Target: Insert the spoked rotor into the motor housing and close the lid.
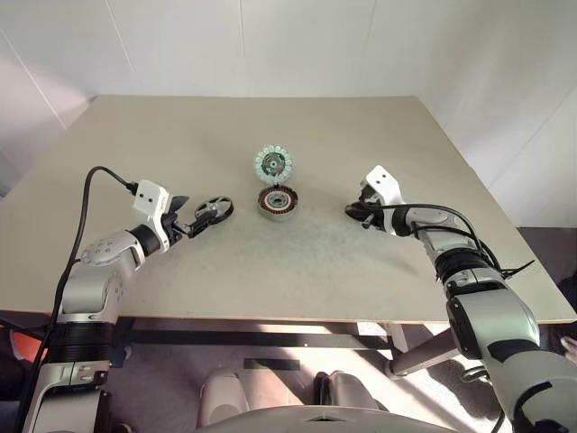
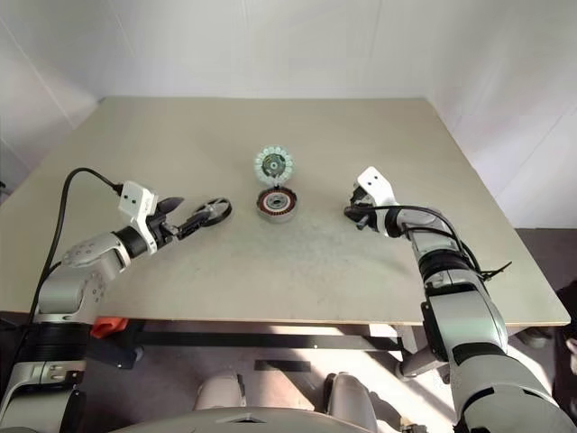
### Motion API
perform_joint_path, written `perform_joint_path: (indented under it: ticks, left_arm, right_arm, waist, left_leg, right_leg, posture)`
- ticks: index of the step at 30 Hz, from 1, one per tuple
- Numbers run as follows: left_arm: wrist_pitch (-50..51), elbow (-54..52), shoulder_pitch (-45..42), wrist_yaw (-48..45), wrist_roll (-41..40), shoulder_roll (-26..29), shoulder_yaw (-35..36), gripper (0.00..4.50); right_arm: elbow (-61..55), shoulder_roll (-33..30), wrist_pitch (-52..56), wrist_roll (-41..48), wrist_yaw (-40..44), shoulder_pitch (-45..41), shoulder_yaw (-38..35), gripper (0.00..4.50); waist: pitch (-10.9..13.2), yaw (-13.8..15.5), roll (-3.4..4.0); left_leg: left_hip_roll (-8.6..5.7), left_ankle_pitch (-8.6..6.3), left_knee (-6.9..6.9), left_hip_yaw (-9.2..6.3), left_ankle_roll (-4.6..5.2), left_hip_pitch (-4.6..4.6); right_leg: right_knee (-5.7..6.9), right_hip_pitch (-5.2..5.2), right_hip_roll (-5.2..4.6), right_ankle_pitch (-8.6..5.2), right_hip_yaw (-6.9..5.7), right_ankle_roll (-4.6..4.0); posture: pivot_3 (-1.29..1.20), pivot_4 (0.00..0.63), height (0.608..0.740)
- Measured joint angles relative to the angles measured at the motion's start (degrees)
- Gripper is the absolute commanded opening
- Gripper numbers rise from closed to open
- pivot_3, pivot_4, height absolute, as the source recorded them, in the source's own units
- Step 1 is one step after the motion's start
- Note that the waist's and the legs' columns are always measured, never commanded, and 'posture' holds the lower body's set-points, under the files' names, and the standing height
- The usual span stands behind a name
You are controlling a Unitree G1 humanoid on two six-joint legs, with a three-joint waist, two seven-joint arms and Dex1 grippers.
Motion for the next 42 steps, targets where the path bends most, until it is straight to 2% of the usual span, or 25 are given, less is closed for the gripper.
perform_joint_path:
  ticks: [3,4,8,11,15,20,25,29,33,42]
  left_arm:
    - [0.0,0.0,0.0,0.0,0.0,0.0,0.0,4.45]
    - [0.0,0.0,0.0,0.0,0.0,0.0,0.0,4.45]
    - [0.0,0.0,0.0,0.1,0.1,0.0,0.0,4.45]
    - [0.0,0.0,0.0,0.1,0.2,0.0,0.0,4.45]
    - [0.0,0.1,0.0,0.2,0.2,0.0,0.0,4.45]
    - [-0.1,0.7,-0.1,0.2,0.3,0.0,-0.1,4.45]
    - [-0.4,2.0,-1.3,0.0,0.5,-0.9,-0.9,4.45]
    - [-0.7,2.1,-2.1,-0.1,1.0,-1.5,-1.7,4.45]
    - [-0.7,1.2,-1.4,0.3,1.0,-2.4,-2.0,4.45]
    - [-0.4,-2.5,2.5,1.8,1.0,-3.5,-2.1,4.45]
  right_arm:
    - [0.9,0.0,0.3,-0.1,0.3,-0.4,-0.4,0.65]
    - [0.9,0.0,0.3,-0.1,0.7,-0.5,-0.5,1.39]
    - [0.9,0.0,-0.3,-0.5,-0.5,-0.5,-0.8,2.64]
    - [0.9,-0.1,-1.0,-0.9,-0.7,-0.5,-0.7,2.64]
    - [-1.8,-0.1,-1.4,-0.4,3.2,-0.4,-0.7,2.64]
    - [-14.0,1.3,-2.0,1.8,12.5,-0.3,0.4,2.64]
    - [-19.4,6.0,-2.2,1.4,22.9,-2.3,7.6,2.64]
    - [-11.7,9.6,-7.2,-2.8,24.7,-8.6,12.5,2.64]
    - [-2.0,11.5,-11.8,-6.1,23.4,-14.2,13.6,2.64]
    - [10.5,13.4,-16.1,-12.4,21.6,-18.1,15.1,2.64]
  waist:
    - [0.0,0.0,0.00]
    - [0.0,0.0,0.00]
    - [0.0,0.0,0.00]
    - [0.0,0.0,0.00]
    - [0.0,0.0,0.01]
    - [0.0,-0.1,0.00]
    - [0.0,0.0,0.00]
    - [0.0,0.0,0.00]
    - [0.0,-0.1,0.00]
    - [0.0,-0.7,0.03]
  left_leg:
    - [0.00,0.00,0.00,0.00,0.00,0.01]
    - [0.00,0.00,0.00,0.00,0.00,0.01]
    - [0.00,0.00,0.00,0.00,0.00,-0.02]
    - [0.00,0.00,0.00,0.00,0.00,-0.02]
    - [0.01,0.00,0.00,0.00,0.00,-0.02]
    - [0.06,0.00,-0.01,0.00,0.01,-0.01]
    - [0.07,0.00,-0.01,0.00,0.01,-0.03]
    - [0.05,0.00,0.00,-0.02,0.01,-0.06]
    - [0.06,-0.01,-0.01,-0.03,0.02,-0.12]
    - [0.18,-0.01,-0.02,-0.06,0.02,-0.24]
  right_leg:
    - [0.01,0.00,0.00,0.00,0.00,0.00]
    - [0.01,0.00,0.00,0.00,0.00,0.00]
    - [-0.01,-0.02,0.00,0.00,0.00,0.00]
    - [-0.01,-0.03,0.01,0.00,0.00,0.00]
    - [0.01,-0.05,0.01,0.00,0.00,0.00]
    - [0.01,-0.06,0.02,0.00,0.00,0.00]
    - [0.01,-0.06,0.01,0.00,-0.01,0.00]
    - [0.01,-0.06,0.00,0.00,-0.07,0.00]
    - [-0.02,-0.09,0.00,-0.01,-0.08,-0.01]
    - [0.01,-0.18,0.00,-0.04,-0.21,-0.06]
  posture:
    - [0.00,0.000,0.740]
    - [0.00,0.000,0.740]
    - [0.00,0.000,0.740]
    - [0.00,0.000,0.740]
    - [0.00,0.000,0.740]
    - [0.00,0.000,0.740]
    - [0.00,0.000,0.740]
    - [0.00,0.000,0.740]
    - [0.00,0.000,0.740]
    - [0.00,0.000,0.740]
